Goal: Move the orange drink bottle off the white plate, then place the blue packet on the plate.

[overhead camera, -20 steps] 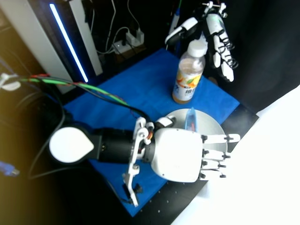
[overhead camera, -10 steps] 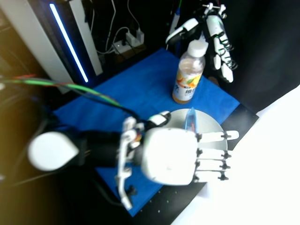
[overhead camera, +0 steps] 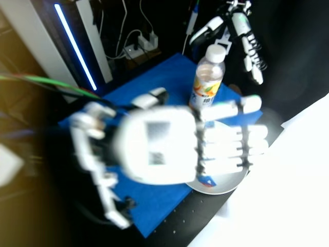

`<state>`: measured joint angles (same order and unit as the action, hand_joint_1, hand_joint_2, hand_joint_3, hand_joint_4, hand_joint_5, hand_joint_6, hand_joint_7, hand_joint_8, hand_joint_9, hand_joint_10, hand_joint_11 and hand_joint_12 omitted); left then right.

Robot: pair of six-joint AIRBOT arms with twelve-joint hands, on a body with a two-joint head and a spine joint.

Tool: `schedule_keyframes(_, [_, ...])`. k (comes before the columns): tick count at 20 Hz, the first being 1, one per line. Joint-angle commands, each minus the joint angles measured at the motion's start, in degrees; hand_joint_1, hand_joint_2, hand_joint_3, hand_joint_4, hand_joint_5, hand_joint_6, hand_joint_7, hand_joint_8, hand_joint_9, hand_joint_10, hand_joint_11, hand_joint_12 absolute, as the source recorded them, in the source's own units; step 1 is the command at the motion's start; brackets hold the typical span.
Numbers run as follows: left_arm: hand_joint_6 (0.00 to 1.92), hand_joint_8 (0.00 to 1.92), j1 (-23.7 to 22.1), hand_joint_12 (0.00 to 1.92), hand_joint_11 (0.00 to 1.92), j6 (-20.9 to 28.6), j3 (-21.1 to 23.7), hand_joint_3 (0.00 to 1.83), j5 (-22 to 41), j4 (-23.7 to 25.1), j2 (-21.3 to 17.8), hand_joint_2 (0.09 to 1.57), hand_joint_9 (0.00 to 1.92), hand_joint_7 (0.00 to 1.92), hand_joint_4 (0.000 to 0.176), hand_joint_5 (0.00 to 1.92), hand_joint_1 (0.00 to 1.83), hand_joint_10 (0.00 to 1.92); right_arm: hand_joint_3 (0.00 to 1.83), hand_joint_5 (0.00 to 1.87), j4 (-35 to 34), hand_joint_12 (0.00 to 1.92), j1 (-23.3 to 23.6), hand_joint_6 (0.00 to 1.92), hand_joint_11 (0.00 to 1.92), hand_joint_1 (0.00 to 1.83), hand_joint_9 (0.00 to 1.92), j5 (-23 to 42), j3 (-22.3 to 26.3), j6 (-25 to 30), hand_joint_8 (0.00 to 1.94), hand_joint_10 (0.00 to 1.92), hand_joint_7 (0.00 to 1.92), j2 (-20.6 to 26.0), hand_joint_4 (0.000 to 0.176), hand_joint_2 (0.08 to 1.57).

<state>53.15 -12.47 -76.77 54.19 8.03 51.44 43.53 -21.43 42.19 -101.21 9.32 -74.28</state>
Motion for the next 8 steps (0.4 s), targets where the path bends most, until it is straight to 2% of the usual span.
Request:
schedule_keyframes(1, [0.0, 0.0, -0.15, 0.01, 0.02, 0.18, 0.29, 0.01, 7.22, -2.91, -0.78, 0.76, 0.0, 0.0, 0.176, 0.0, 0.53, 0.0, 0.0, 0.0, -4.23, 0.01, 0.72, 0.0, 0.02, 0.64, 0.0, 4.47, 0.46, 0.21, 0.0, 0.0, 0.0, 0.11, 0.176, 0.48])
schedule_keyframes(4, [0.0, 0.0, 3.17, 0.0, 0.0, -2.4, 2.47, 0.02, 10.67, -7.09, -3.69, 0.82, 0.0, 0.0, 0.176, 0.0, 0.56, 0.0, 0.0, 0.0, -5.63, 0.0, 0.71, 0.0, 0.0, 0.73, 0.0, 6.54, 3.24, 0.19, 0.0, 0.0, 0.0, 2.66, 0.176, 0.51])
schedule_keyframes(6, [0.0, 0.0, 5.9, 0.0, 0.0, -3.95, 3.88, 0.01, 14.68, -10.78, -5.44, 0.79, 0.0, 0.0, 0.176, 0.0, 0.54, 0.0, 0.0, 0.0, -7.4, 0.0, 0.71, 0.0, 0.0, 0.73, 0.0, 7.47, 5.39, -0.26, 0.0, 0.0, 0.0, 5.16, 0.176, 0.53])
schedule_keyframes(8, [0.0, 0.0, 7.12, 0.0, 0.0, -4.73, 4.55, 0.01, 17.25, -12.65, -6.29, 0.81, 0.0, 0.0, 0.176, 0.0, 0.51, 0.0, 0.02, 0.0, -10.47, 0.0, 0.67, 0.0, 0.0, 0.69, 0.0, 7.94, 7.48, -3.14, 0.0, 0.0, 0.0, 7.28, 0.176, 0.57])
